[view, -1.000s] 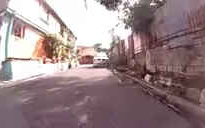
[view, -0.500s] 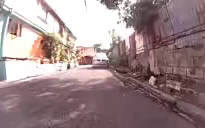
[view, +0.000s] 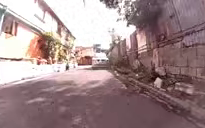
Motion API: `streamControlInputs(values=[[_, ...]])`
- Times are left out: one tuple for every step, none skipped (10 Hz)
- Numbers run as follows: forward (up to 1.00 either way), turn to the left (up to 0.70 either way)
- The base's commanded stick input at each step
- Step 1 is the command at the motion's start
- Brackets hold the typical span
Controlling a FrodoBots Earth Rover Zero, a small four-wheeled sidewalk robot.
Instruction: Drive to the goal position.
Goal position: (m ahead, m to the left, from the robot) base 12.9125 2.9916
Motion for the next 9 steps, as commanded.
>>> streamControlInputs(values=[[0.7,0.0],[0.7,0.0],[0.7,0.0],[0.7,0.0],[0.7,0.0],[0.7,0.0],[0.7,0.0],[0.7,0.0],[0.7,0.0]])
